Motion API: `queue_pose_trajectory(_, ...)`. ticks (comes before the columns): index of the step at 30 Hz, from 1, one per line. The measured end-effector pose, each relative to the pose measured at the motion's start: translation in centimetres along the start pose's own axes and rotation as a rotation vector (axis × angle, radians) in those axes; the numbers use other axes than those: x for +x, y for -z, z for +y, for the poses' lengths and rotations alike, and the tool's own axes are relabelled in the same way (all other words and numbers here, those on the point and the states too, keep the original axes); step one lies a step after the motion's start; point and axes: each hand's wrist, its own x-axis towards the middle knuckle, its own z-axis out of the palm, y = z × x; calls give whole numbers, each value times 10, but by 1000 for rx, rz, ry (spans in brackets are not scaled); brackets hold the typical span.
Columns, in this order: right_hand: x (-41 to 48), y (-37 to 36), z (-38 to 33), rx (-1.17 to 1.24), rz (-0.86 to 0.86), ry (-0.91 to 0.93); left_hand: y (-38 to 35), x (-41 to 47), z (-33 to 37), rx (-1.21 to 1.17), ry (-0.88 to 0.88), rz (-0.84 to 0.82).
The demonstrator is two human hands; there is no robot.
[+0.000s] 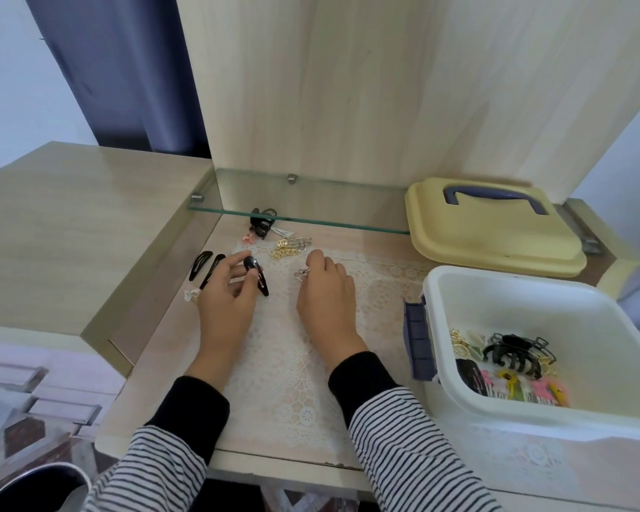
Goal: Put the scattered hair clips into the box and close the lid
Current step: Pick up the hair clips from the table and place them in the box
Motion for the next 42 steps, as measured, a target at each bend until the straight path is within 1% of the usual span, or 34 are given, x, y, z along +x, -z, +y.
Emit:
queue_pose_trajectory(2, -3, 8, -5, 114, -53, -28, -1, -2, 2, -1, -21, -4)
queue_pose_trajectory(5, -7, 27, -13, 284, -40, -68, -3, -6, 9, 21, -113, 35)
queue_pose_trajectory(8, -9, 52, -23, 415, -9, -37, -2, -10, 12, 35, -210, 106)
queue_pose_trajectory(12, -3, 96, -24, 512, 44, 12, -6, -14, 17, 87, -344, 96)
queue_pose_trajectory(16, 10, 153, -4, 553, 15, 7, -23, -23, 60, -86, -361, 39)
queue_pose_trajectory(18, 16, 181, 14, 556, 8, 16, -35, -29, 86, -173, -347, -29)
queue_pose_trajectory(21, 21, 216, 47, 486, -31, -1, -57, -39, 120, -255, -266, -192)
queue_pose_trajectory(25, 22, 242, 97, 414, -117, -78, -86, -55, 151, -226, -126, -477)
queue_pose_trajectory(28, 17, 252, 127, 342, -236, -121, -101, -64, 165, -111, -92, -657)
queue_pose_trajectory(31, 10, 260, 149, 247, -362, -104, -115, -71, 175, 15, -98, -771)
queue_pose_trajectory(34, 6, 264, 164, 173, -489, -104, -127, -76, 179, 167, -134, -868)
queue_pose_trajectory(37, 3, 263, 172, 51, -641, -131, -138, -76, 178, 360, -214, -945)
queue_pose_trajectory(39, 3, 257, 176, -53, -696, -122, -145, -78, 176, 468, -245, -1000)
queue_pose_trajectory(42, 4, 246, 179, -169, -729, -78, -154, -77, 173, 591, -258, -1067)
